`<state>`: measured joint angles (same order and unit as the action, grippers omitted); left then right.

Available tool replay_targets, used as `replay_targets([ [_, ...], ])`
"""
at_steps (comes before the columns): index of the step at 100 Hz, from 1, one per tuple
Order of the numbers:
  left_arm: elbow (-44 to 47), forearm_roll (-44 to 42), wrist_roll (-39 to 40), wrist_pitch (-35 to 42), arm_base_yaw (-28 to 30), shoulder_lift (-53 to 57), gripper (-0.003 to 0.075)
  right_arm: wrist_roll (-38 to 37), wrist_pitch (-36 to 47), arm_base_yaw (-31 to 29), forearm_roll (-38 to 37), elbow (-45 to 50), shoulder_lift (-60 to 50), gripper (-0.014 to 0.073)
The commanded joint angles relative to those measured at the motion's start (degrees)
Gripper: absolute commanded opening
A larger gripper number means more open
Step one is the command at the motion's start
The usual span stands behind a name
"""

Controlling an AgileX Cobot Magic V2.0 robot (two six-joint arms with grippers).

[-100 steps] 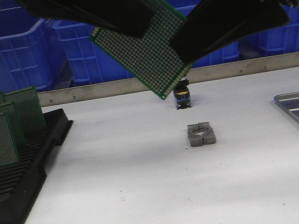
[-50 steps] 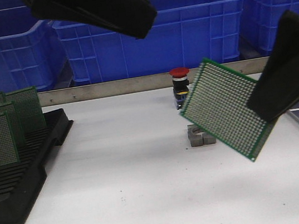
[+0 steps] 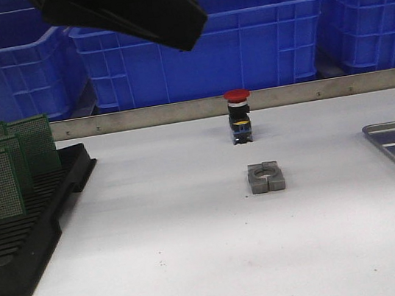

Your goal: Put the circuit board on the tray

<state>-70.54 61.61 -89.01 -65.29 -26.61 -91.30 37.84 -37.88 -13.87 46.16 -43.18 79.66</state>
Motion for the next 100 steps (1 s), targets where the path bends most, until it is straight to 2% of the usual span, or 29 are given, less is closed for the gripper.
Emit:
replay_targets([
  [1,-1.71,4.18,0.40,-0.41,-0.51,2.55,0.0503,0.84,1.04,-1.29,2.30,-4.16,2.94,-0.0063],
  [26,-1.71,4.18,0.40,-0.41,-0.51,2.55,0.0503,0.84,-0.03,-1.39,2.05,-12.02,14.26,-0.0057],
  [33,-1.71,4.18,0.40,-0.41,-0.51,2.55,0.0503,0.84,-0.20,-1.39,1.71,-13.24,16.04,0.0008],
  [42,-1.71,3.88,0.40,-0.41,-0.51,2.55,0.0503,1.65,0.70,-1.39,0.57,-14.08,16.64,0.0216],
  [52,-1.71,3.24,0.40,-0.18,-0.17,2.55,0.0503,2.21,1.42,-1.39,-1.88,-15.03,16.59,0.0533],
  [59,-1.71,2.87,0.40,-0.18,0.44,2.55,0.0503,2.21,1.37,-1.39,-3.19,-15.82,16.54,0.0670],
  [69,-1.71,2.64,0.40,-0.18,2.50,2.55,0.0503,2.21,0.87,-1.39,-3.92,-16.58,16.48,0.0629],
  [81,-1.99,-1.01,0.40,-0.18,5.73,2.55,0.0503,2.21,0.86,-1.39,-4.50,-16.59,16.37,0.0626],
  [100,-1.99,-15.97,0.40,0.35,12.27,2.55,0.0503,2.21,0.31,-1.39,-4.50,-16.59,16.37,0.0625],
])
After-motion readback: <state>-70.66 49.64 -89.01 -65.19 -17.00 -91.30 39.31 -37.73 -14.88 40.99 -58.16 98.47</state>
